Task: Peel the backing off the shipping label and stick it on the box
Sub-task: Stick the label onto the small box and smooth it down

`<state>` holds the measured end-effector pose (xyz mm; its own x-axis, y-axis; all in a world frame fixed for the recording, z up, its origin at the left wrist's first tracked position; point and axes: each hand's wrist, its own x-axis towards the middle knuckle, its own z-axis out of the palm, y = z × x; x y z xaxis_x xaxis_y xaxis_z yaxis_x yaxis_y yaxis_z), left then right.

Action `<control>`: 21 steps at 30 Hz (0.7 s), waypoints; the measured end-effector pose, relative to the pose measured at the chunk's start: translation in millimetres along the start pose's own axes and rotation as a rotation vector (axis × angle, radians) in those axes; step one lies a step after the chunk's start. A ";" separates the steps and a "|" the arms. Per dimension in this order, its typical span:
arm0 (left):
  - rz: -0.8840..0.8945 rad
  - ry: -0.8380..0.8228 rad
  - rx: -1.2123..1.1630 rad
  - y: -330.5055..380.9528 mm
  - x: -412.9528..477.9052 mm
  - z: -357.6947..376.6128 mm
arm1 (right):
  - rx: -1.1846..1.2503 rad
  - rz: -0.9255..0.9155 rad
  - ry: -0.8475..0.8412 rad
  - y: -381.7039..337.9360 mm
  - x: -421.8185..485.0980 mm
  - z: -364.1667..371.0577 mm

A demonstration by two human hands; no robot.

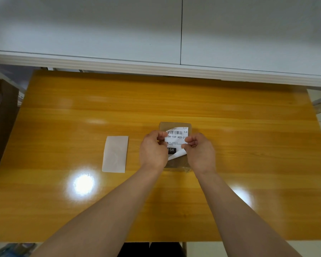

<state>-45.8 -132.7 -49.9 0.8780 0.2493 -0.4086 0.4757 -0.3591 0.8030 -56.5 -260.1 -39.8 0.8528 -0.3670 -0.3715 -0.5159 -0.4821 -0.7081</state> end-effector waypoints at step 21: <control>0.083 -0.067 0.311 3.0 -2.0 -0.6 | -0.058 -0.047 -0.060 0.7 3.0 -2.7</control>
<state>-46.1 -133.7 -46.4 0.9111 0.1518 -0.3833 0.3869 -0.6359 0.6678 -54.6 -263.7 -39.7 0.8786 -0.2952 -0.3753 -0.4775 -0.5434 -0.6904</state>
